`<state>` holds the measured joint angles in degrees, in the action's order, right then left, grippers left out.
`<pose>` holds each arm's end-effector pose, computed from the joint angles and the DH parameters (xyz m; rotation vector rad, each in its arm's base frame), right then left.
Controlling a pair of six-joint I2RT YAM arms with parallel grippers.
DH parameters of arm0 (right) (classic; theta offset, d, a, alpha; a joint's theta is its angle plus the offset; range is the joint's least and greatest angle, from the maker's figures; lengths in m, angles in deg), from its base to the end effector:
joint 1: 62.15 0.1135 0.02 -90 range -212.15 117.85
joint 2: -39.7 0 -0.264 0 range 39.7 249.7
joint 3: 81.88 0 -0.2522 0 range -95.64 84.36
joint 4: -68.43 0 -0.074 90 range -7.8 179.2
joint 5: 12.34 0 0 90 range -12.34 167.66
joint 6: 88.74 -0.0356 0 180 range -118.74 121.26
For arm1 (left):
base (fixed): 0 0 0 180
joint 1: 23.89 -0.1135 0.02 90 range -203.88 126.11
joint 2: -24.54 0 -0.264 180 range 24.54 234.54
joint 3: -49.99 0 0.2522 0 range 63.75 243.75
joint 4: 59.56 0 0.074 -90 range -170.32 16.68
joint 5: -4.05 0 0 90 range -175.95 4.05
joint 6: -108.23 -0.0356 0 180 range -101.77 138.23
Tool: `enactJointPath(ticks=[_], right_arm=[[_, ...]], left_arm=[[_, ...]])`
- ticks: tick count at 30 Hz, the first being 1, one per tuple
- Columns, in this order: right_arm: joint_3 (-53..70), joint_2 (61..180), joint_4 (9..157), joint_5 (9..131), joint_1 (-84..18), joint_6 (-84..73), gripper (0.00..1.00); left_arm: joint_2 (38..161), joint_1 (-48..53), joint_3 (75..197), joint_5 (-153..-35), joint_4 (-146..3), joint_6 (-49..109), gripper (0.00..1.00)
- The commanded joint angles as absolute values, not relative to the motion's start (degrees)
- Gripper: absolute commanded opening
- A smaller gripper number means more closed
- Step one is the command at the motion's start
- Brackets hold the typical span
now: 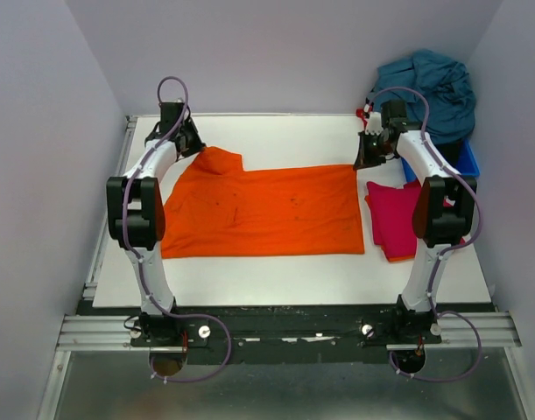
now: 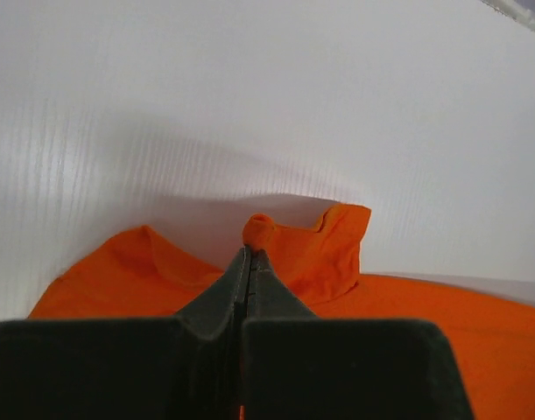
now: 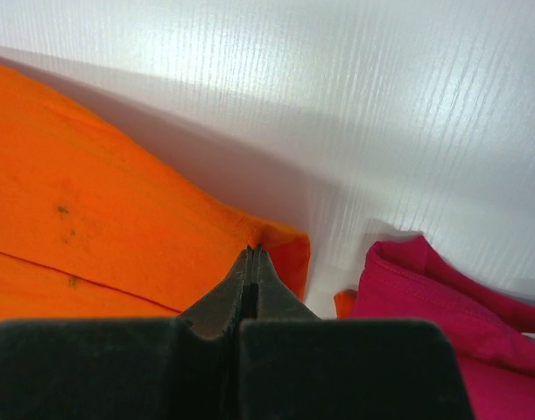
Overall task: Fold and stack the t-shirts
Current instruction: Grap the side of the flattened tshirt furthest away from the robot with both arms
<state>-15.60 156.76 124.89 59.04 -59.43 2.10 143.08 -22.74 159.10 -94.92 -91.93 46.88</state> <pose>0.4450 0.0325 0.2408 -0.1948 2.5833 0.4357 0.4761 -0.0151 0.2313 -0.4743 2.2820 -0.4445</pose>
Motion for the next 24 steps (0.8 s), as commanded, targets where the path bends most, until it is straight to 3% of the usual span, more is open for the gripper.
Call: enactJointPath(ticks=[1,12,24], right_arm=[[-14.3,155.3,125.5,61.0,-59.2,-0.7,0.01],[-8.5,150.7,123.6,60.9,-59.2,-2.4,0.01],[-0.9,144.2,120.4,61.1,-59.2,-4.6,0.01]], left_arm=[[136.8,-22.6,154.4,-91.4,-89.3,45.9,0.0],[123.8,-19.1,140.4,-84.7,-86.1,45.8,0.0],[112.0,-16.9,133.8,-77.1,-89.2,46.6,0.0]])
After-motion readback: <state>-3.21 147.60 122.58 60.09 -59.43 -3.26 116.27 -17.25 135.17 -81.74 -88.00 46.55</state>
